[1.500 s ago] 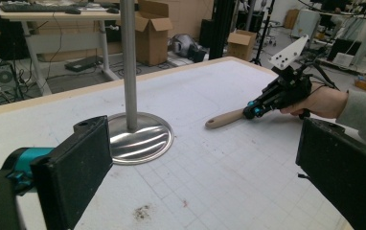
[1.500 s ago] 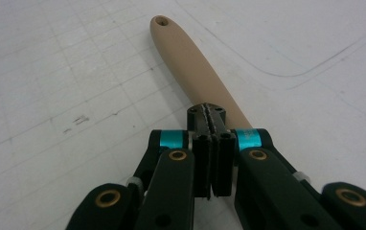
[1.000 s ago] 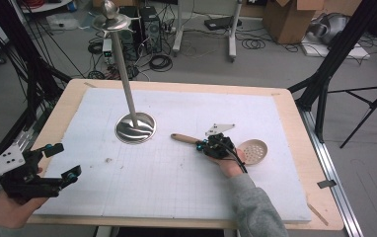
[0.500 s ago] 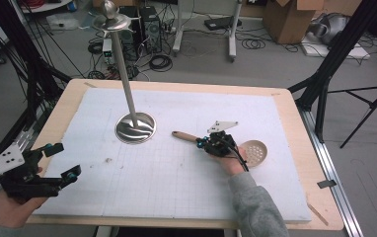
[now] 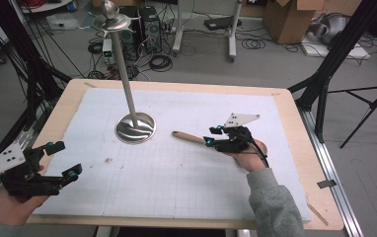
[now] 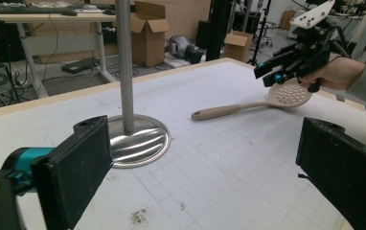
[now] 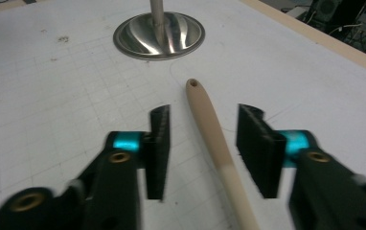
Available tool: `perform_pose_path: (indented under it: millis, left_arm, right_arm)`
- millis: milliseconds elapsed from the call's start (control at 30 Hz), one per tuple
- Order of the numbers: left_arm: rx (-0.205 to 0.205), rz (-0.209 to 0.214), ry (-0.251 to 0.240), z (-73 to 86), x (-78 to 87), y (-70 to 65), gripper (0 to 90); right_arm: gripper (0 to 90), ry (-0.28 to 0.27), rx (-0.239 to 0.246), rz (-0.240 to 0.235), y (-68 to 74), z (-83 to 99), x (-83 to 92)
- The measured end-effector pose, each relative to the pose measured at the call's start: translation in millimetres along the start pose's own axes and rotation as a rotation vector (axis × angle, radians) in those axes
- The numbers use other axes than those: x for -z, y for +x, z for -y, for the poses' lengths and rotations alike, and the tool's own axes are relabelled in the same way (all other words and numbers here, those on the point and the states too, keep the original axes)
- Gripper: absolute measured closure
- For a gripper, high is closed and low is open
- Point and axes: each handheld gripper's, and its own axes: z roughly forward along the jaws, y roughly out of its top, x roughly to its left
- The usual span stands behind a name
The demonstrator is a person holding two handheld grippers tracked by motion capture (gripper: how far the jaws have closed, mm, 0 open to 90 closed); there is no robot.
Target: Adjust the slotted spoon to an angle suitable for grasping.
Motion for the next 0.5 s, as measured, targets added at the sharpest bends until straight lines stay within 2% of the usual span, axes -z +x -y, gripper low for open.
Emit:
perform_pose_path:
  millis: [233,367,433,467,500]
  left_arm:
    - [0.004,0.005,0.006,1.0,-3.0,0.8,5.6]
    - [-0.003,0.016,0.006,-0.3,-6.6,-1.1,5.6]
    - [0.002,0.019,0.006,-0.7,-8.4,-1.3,5.6]
    - [0.002,0.024,0.006,-0.8,-9.4,-1.2,5.6]
    - [0.002,0.029,0.007,-0.9,-10.2,-1.3,5.6]
  right_arm:
    - [34.1,0.019,0.012,-0.013,-9.6,3.7,12.2]
    - [23.8,-0.001,-0.017,-0.023,-12.5,4.2,19.4]
    - [14.4,0.005,-0.04,-0.066,-16.4,6.0,21.4]
    - [13.3,0.016,-0.042,-0.081,-17.2,6.5,21.2]
    - [13.4,0.033,-0.022,-0.086,-18.3,7.0,21.6]
